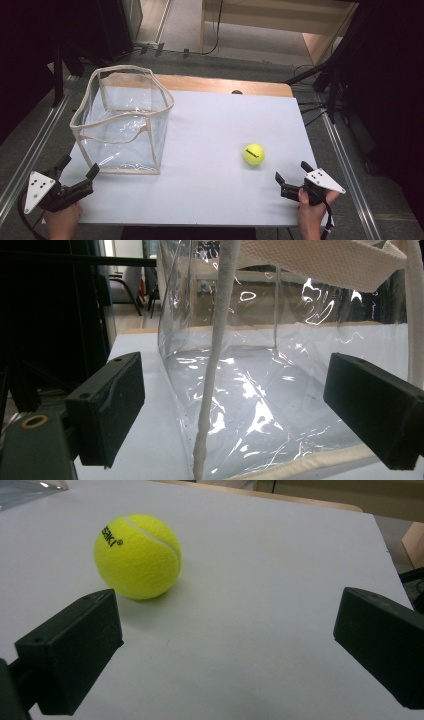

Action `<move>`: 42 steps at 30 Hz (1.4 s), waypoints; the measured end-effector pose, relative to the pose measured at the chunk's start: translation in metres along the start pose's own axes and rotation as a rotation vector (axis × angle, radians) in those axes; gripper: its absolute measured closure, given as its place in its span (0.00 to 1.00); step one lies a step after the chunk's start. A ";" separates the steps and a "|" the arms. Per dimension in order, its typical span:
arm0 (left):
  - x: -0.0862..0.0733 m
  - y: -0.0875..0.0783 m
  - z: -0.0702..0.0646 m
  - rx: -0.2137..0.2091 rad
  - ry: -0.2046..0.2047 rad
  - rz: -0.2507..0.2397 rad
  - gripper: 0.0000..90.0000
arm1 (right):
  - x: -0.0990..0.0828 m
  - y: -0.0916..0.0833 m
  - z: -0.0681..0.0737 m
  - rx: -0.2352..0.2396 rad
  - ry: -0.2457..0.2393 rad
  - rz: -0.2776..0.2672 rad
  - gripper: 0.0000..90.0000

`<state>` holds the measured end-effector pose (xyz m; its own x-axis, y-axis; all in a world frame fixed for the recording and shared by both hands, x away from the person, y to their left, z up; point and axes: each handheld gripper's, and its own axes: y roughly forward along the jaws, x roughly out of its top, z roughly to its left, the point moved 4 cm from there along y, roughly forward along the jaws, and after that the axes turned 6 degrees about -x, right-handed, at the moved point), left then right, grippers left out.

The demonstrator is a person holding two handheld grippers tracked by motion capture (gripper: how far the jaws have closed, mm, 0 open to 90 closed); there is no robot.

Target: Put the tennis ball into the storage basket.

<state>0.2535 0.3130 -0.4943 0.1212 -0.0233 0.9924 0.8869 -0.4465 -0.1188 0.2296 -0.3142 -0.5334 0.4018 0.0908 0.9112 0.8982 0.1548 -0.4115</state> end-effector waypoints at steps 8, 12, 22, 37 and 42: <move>0.000 0.000 -0.001 -0.007 0.000 0.000 0.11 | 0.000 -0.001 0.003 -0.007 -0.010 0.019 0.00; 0.000 -0.001 -0.001 0.005 0.007 -0.005 0.11 | 0.000 0.000 0.003 -0.011 -0.017 0.025 0.00; 0.000 -0.001 -0.002 0.009 0.013 -0.006 0.11 | 0.005 -0.001 0.010 0.003 -0.020 0.055 0.00; 0.000 0.000 -0.004 0.017 0.044 0.004 0.11 | 0.031 0.008 0.018 0.073 -0.087 0.112 0.00; 0.000 0.000 -0.005 0.011 0.047 0.006 0.11 | 0.040 0.013 0.021 0.098 -0.116 0.138 0.00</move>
<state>0.2514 0.3085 -0.4946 0.1058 -0.0685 0.9920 0.8908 -0.4368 -0.1251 0.2534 -0.2877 -0.5022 0.4918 0.2296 0.8399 0.8120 0.2272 -0.5376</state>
